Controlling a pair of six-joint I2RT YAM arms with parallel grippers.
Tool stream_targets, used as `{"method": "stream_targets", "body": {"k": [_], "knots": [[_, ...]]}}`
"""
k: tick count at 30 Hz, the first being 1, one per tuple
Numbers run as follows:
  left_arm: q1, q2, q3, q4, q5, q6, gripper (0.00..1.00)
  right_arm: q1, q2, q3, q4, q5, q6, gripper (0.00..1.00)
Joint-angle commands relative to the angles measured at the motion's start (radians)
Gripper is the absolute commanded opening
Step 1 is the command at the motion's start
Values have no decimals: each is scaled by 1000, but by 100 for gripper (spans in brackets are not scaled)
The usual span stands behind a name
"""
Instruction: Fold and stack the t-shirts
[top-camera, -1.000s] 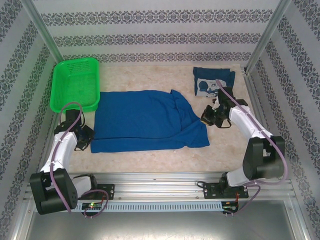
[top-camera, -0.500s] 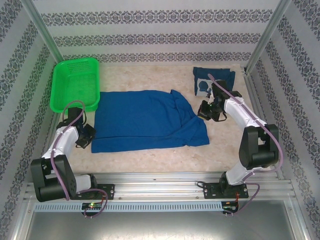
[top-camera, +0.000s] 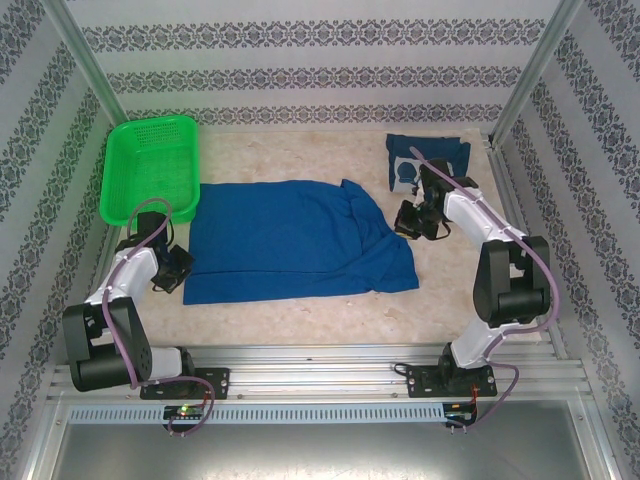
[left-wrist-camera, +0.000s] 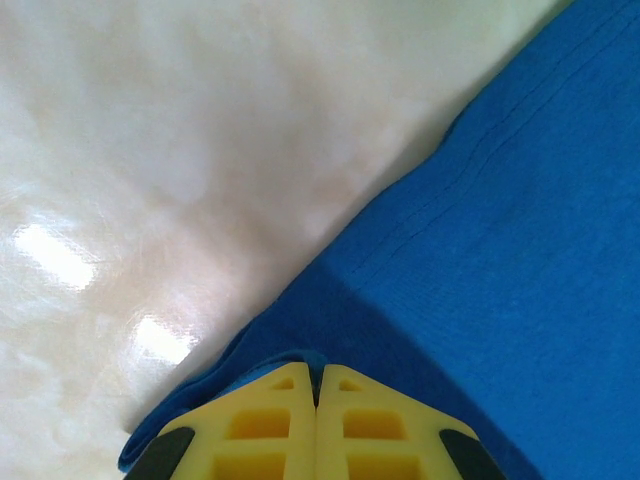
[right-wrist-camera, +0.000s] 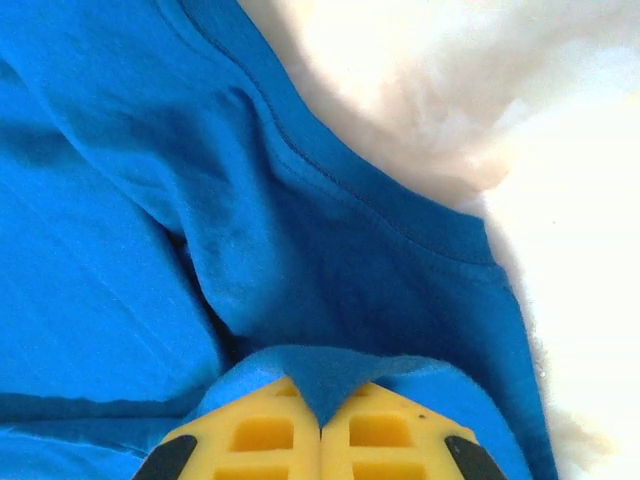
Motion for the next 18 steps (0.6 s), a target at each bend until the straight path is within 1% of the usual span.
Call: {"method": "stream_targets", "body": {"k": [1, 10, 18], "knots": [[9, 13, 12, 28, -6, 24, 0, 17, 22, 44, -20, 24, -19, 0], [9, 31, 17, 27, -26, 26, 0, 44, 69, 81, -17, 30, -15, 0], [9, 47, 19, 29, -34, 27, 0, 62, 114, 166, -34, 27, -24, 0]]}}
